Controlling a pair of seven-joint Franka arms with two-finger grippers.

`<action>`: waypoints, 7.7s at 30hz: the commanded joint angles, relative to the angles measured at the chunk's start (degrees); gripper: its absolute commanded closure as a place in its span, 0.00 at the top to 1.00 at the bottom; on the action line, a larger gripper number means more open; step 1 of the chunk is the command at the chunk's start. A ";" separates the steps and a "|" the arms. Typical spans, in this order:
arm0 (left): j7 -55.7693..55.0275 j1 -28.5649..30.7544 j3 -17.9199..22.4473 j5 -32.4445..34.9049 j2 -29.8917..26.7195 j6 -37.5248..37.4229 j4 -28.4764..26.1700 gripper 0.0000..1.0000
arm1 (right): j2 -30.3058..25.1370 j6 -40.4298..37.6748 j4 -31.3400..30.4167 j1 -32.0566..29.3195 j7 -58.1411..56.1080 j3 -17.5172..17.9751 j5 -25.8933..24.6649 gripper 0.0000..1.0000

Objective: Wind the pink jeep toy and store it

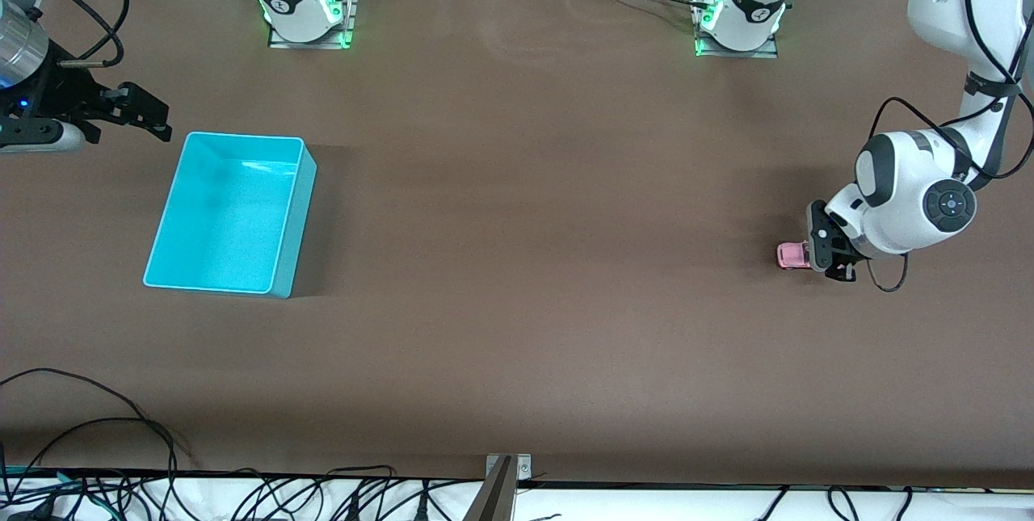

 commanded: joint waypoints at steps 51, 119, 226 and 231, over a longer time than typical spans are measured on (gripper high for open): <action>12.67 11.28 0.01 1.07 3.53 1.79 3.03 0.20 | 0.21 -1.00 1.10 0.24 0.02 -0.06 -0.63 1.00; -10.61 10.23 -5.52 0.11 0.55 -32.39 25.09 1.00 | 0.30 -1.00 1.10 0.24 0.02 -0.06 -0.63 1.00; -91.65 -4.36 -3.15 -5.96 -26.79 -41.54 17.89 1.00 | 50.74 49.09 19.56 30.29 -11.23 18.49 -16.72 1.00; -91.65 -3.84 -3.06 -5.87 -26.79 -41.54 18.24 1.00 | 52.94 51.99 20.52 32.84 -10.00 15.15 -17.25 1.00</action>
